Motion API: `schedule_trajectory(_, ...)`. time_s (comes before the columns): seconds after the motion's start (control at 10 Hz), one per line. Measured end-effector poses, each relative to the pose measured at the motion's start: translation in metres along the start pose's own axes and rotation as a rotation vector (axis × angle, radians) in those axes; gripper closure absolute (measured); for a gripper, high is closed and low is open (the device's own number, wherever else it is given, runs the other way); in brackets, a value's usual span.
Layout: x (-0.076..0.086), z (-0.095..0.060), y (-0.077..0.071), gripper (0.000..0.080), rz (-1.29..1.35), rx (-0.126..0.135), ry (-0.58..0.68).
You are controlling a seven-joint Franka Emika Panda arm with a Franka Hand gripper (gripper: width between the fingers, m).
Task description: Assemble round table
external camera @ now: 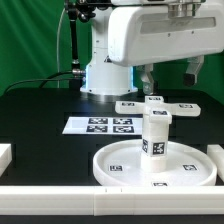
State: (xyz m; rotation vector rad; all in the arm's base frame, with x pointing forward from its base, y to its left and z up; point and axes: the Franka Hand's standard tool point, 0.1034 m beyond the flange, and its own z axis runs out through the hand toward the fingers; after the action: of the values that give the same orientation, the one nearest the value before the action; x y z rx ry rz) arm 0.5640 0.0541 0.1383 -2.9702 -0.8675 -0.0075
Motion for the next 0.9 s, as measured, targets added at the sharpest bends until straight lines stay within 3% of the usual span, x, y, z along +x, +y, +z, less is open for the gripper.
schedule_trajectory(0.3, -0.005, 0.006, 0.005, 0.015, -0.046, 0.006, -0.009)
schedule_trajectory(0.9, -0.01, 0.022, 0.016, 0.015, -0.029, -0.01, -0.007)
